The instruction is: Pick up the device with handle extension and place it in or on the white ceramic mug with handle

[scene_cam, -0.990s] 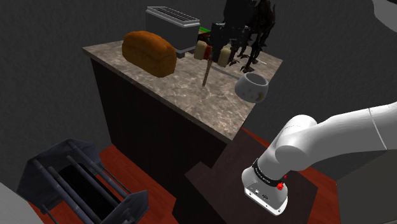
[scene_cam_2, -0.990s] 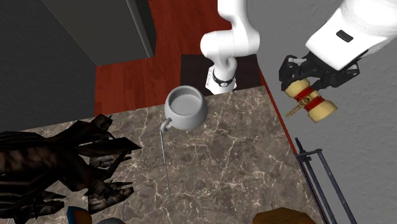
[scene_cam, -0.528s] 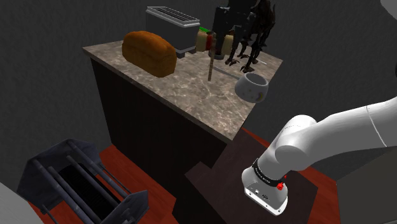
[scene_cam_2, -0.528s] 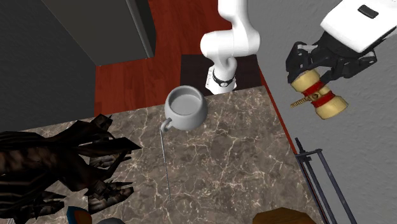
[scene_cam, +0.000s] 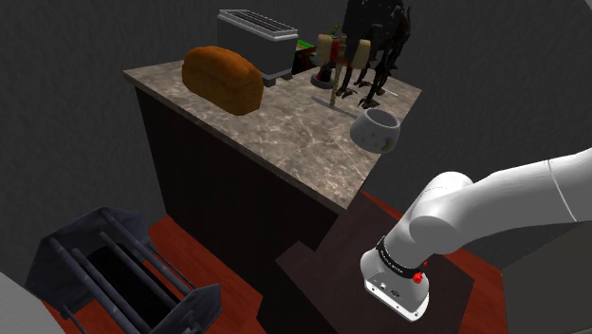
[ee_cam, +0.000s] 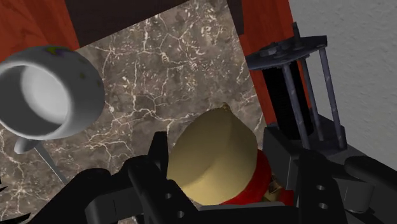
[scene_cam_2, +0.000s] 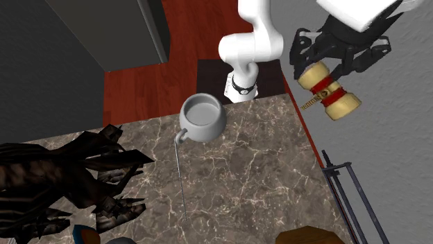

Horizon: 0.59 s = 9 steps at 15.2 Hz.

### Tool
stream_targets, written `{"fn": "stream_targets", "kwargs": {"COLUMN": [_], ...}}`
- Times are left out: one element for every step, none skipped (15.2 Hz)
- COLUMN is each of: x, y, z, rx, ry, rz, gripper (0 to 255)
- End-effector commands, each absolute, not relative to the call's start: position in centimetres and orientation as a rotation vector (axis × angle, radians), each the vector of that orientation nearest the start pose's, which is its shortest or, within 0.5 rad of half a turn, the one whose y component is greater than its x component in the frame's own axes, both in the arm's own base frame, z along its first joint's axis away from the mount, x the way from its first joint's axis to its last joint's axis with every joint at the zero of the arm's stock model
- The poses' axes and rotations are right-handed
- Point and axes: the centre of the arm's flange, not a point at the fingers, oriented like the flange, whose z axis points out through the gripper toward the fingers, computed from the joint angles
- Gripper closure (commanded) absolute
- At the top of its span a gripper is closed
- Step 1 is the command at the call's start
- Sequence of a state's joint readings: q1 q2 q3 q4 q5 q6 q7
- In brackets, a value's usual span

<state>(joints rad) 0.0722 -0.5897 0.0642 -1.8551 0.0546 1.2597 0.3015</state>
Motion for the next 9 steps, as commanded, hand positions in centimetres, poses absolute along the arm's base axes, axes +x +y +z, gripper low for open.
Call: {"fn": "stream_targets", "kwargs": {"x": [31.4,31.2,31.0,30.7,30.5,30.3,30.1,29.9,29.7], "y": [3.6,2.4,1.1,-0.2,-1.5,-2.8,-4.1,-5.4,-6.7], "z": [73.0,73.1,73.3,73.5,73.7,73.9,74.1,74.3,74.5], "rx": [-3.118,-3.118,-3.118,-3.118,-3.118,-3.118,-3.118,-3.118,-3.118], "ry": [0.247,0.247,0.247,0.247,0.247,0.247,0.247,0.247,0.247], "rz": [0.016,0.016,0.016,0.016,0.016,0.016,0.016,0.016,0.016], "gripper": [255,255,255,255,255,255,255,255,255]}}
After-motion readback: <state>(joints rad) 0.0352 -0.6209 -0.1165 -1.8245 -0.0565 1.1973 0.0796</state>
